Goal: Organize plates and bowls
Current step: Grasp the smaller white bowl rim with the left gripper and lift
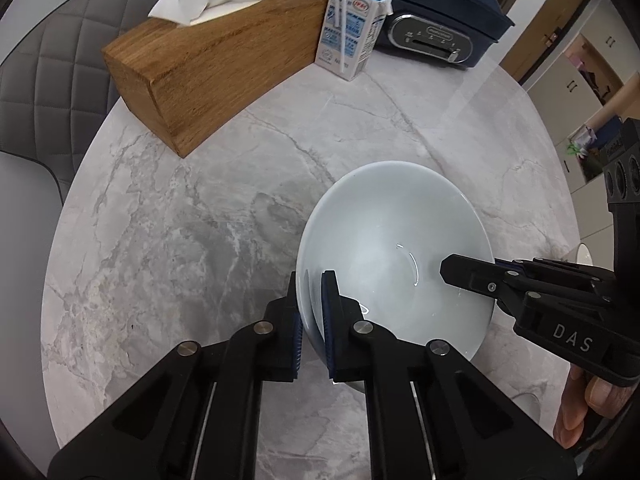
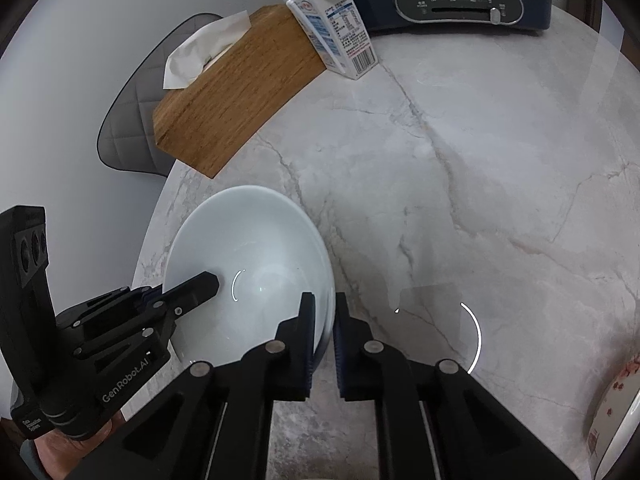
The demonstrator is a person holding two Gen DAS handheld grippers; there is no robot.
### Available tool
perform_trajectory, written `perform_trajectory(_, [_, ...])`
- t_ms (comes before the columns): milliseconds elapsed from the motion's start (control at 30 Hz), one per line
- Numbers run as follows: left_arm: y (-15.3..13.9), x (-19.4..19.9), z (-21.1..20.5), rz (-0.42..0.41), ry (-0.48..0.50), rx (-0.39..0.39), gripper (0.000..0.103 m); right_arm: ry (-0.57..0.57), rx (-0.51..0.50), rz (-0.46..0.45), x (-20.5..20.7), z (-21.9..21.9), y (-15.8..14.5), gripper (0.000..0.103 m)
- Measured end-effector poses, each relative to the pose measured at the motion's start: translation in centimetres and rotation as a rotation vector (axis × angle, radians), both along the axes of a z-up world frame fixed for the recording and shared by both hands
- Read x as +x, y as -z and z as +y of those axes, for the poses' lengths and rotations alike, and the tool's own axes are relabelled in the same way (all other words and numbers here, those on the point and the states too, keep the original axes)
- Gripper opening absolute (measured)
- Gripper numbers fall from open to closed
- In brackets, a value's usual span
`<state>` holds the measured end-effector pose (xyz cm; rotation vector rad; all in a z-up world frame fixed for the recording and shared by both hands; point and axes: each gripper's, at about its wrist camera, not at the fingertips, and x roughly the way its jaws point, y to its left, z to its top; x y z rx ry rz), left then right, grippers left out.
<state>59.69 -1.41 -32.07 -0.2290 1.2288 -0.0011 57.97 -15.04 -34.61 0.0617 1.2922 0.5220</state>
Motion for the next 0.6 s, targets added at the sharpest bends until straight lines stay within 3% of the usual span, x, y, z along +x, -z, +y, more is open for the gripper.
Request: perform_trajectory(600, [-7.9,-10.4,-7.6,-0.064,0.152,-0.035,0.007,0.057,0.007,-0.035,-10.7,-6.1,-6.8,0.011])
